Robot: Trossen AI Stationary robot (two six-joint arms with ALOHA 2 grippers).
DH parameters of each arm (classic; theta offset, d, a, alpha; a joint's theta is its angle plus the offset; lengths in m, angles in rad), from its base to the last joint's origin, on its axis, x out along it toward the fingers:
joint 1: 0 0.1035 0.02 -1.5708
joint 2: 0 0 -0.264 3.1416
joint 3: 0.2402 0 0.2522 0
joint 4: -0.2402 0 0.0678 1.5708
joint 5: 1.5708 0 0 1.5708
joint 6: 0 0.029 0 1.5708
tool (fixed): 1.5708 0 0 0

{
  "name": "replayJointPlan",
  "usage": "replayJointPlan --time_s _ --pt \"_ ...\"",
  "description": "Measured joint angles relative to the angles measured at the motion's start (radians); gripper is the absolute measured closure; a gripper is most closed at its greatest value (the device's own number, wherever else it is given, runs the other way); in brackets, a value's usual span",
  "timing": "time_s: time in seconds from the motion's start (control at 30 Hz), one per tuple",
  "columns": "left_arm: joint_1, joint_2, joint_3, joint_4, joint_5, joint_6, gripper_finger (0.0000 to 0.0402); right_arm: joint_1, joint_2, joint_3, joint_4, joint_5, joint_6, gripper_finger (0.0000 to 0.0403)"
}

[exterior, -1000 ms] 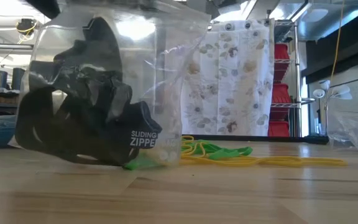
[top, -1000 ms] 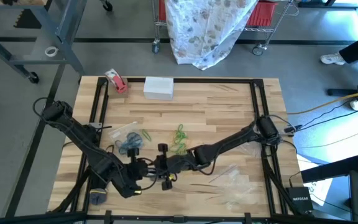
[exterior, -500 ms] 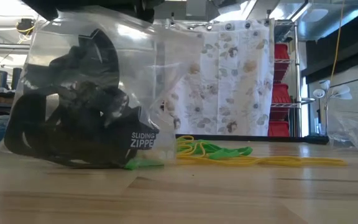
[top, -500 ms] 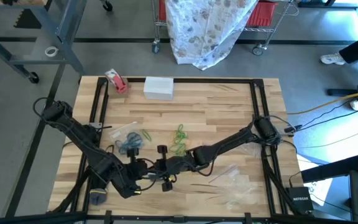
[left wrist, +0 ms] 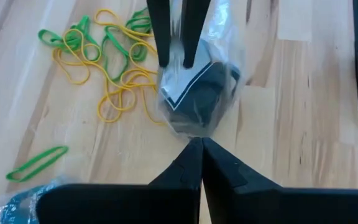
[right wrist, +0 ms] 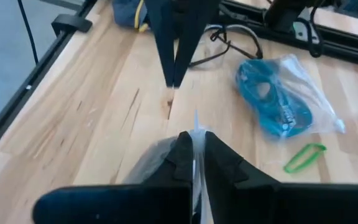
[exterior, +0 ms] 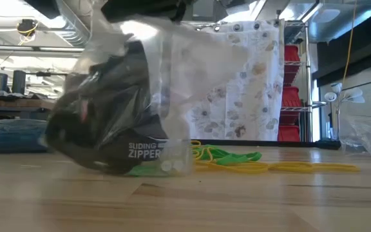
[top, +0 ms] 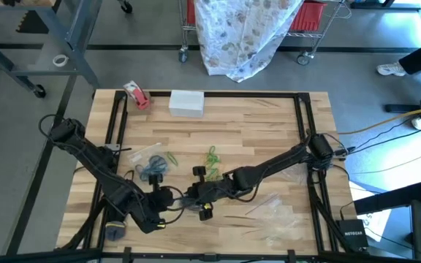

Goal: Sort rubber bands
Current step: Close the transparent zip bag

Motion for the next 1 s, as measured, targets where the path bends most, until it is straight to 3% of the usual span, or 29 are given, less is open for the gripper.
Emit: replayJointPlan --time_s 0.27,0.43,0.67,0.83,1.0 --pt "0.014 0.000 0.000 0.012 -0.010 -0.001 0.0390 0.000 -0.003 0.000 -0.006 -0.001 0.004 0.0389" --pt "0.016 0.000 0.000 0.018 -0.100 -0.006 0.0344 0.000 -0.003 0.000 -0.005 -0.002 0.006 0.0388" --pt "0.042 0.000 0.000 0.098 -0.110 0.075 0.0289 0.000 -0.003 0.000 -0.007 -0.002 0.006 0.0388" --pt "0.070 0.004 0.000 0.114 -0.102 0.123 0.0287 0.000 -0.003 0.000 -0.007 -0.002 0.006 0.0388" --pt "0.087 0.012 0.000 0.117 -0.061 0.146 0.0316 -0.001 -0.002 0.000 -0.013 -0.002 0.006 0.0388"
